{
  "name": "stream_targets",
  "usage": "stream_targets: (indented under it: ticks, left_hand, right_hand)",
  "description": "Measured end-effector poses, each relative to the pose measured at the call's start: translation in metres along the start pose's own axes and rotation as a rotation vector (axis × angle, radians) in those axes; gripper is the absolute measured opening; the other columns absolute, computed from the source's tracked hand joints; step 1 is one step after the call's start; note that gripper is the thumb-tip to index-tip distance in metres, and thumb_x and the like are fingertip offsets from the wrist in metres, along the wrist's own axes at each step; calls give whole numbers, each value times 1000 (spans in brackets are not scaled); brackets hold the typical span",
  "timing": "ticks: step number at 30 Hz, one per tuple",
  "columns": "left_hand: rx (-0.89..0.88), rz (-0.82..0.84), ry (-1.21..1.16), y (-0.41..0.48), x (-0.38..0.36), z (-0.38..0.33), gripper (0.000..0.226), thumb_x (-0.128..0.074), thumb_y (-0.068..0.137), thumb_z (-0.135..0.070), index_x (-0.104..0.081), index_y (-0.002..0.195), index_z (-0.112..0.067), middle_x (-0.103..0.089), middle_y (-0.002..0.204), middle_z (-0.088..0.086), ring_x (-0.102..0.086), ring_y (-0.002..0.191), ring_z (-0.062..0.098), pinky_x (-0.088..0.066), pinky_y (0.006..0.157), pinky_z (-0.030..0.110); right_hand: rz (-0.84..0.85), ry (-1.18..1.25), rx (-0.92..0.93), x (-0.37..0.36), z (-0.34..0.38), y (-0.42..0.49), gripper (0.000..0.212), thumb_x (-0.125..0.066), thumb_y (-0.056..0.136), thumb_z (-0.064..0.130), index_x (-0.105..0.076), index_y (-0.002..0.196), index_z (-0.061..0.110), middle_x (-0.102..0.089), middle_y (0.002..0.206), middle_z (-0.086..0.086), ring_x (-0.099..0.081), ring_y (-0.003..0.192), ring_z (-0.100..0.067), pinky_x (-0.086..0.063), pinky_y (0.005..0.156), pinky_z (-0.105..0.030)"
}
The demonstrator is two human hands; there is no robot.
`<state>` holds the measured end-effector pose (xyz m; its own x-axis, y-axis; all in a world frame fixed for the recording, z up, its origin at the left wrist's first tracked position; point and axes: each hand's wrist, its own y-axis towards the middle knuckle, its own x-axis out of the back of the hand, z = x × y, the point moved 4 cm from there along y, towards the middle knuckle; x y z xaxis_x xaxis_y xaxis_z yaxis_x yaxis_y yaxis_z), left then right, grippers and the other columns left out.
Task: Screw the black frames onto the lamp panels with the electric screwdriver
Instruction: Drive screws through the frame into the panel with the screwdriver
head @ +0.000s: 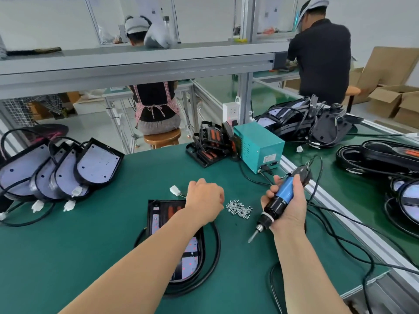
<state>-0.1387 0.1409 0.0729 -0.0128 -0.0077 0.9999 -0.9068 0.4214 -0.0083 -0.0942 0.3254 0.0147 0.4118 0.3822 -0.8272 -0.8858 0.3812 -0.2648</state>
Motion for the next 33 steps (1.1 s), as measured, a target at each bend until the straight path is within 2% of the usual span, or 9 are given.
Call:
stream_targets:
  ticks: [10,17,20,25,28,30,33]
  left_hand:
    - [-22,20,10,17,-14,-11,13,-66,91,-39,-71,101,-32,-70,106,-10,-51,109,21,-32,93,35]
    - [-69,-51,166,17,-20,-13,19,-54,95,-17,-70,101,-26,-70,99,-6,-52,103,21,-32,88,33]
    - [-74,-63,134,14,-23,-11,16,-51,95,-13,-64,102,-19,-67,100,-1,-51,101,23,-33,88,35]
    - [-27,-99,-123,5,-11,-6,10,-49,96,-10,-54,104,-15,-65,103,3,-54,100,27,-37,93,38]
    - [-20,-127,-340,-9,1,-3,10,-54,94,-10,-49,97,-18,-66,98,-1,-56,97,25,-37,95,37]
    - [-4,-128,-571,-22,5,1,18,-59,90,-6,-48,96,-18,-66,88,-7,-58,90,20,-43,88,32]
    - [48,-123,-902,-46,8,8,24,-67,85,-3,-53,92,-22,-70,77,-9,-56,69,6,-44,63,12]
  right_hand:
    - [-32,62,12,3,1,4,37,-68,90,48,-65,95,12,-58,68,3,-55,51,-11,-44,47,-19]
    - [-31,54,10,3,0,3,37,-69,90,49,-65,95,12,-58,68,3,-55,50,-11,-45,47,-20]
    - [-30,46,7,2,0,3,37,-69,90,49,-65,95,12,-58,68,3,-55,50,-10,-45,47,-20]
    - [-32,31,16,3,0,4,37,-69,90,50,-65,95,13,-58,68,3,-55,50,-10,-45,47,-20]
    - [-39,33,21,2,0,4,39,-69,90,52,-64,96,14,-58,68,4,-54,51,-9,-44,48,-20]
    - [-58,43,32,-1,-1,1,41,-68,89,56,-62,96,16,-58,68,5,-54,52,-9,-44,50,-20]
    - [-91,58,61,-8,-1,-5,39,-67,89,60,-61,94,22,-57,69,7,-55,55,-8,-42,56,-21]
